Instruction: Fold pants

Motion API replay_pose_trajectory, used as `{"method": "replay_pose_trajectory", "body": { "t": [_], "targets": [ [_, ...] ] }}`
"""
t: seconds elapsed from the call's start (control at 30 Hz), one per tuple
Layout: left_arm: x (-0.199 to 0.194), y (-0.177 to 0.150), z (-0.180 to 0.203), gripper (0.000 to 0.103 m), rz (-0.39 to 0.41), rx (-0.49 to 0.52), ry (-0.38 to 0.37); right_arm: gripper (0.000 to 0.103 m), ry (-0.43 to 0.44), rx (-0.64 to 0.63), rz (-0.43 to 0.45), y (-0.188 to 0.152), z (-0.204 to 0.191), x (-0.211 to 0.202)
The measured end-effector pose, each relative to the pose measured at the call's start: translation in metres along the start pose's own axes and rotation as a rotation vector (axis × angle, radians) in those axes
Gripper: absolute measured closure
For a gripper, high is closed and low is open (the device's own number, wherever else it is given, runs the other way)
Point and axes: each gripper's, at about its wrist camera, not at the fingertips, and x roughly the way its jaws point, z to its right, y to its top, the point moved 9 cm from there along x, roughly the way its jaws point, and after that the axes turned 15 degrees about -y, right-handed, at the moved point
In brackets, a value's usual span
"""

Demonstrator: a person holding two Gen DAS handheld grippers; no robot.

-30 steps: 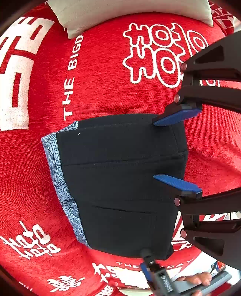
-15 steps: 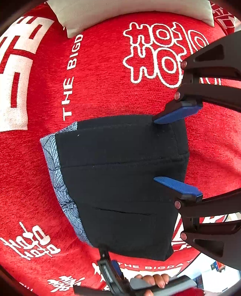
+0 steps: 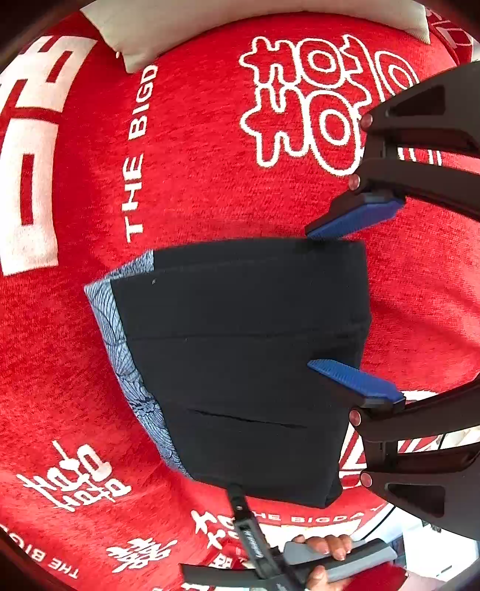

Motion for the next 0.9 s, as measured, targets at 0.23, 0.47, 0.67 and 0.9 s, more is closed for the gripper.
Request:
{"method": "replay_pose_trajectory", "body": {
  "t": [0.23, 0.47, 0.67, 0.9],
  "targets": [
    [0.001, -0.008, 0.006, 0.0, -0.018, -0.036, -0.041, 0.027, 0.042, 0.069, 0.015, 0.007, 0.018, -0.003],
    [0.001, 0.006, 0.015, 0.0, -0.006, 0.001, -0.114, 0.027, 0.141, 0.157, 0.034, 0.033, 0.033, -0.001],
    [0.023, 0.009, 0.026, 0.0, -0.104, 0.02, -0.283, 0.027, 0.316, 0.175, -0.026, 0.049, 0.029, 0.017],
    [0.043, 0.013, 0.039, 0.0, -0.151, 0.053, -0.38, 0.027, 0.473, 0.163, -0.117, 0.052, 0.015, 0.045]
  ]
}}
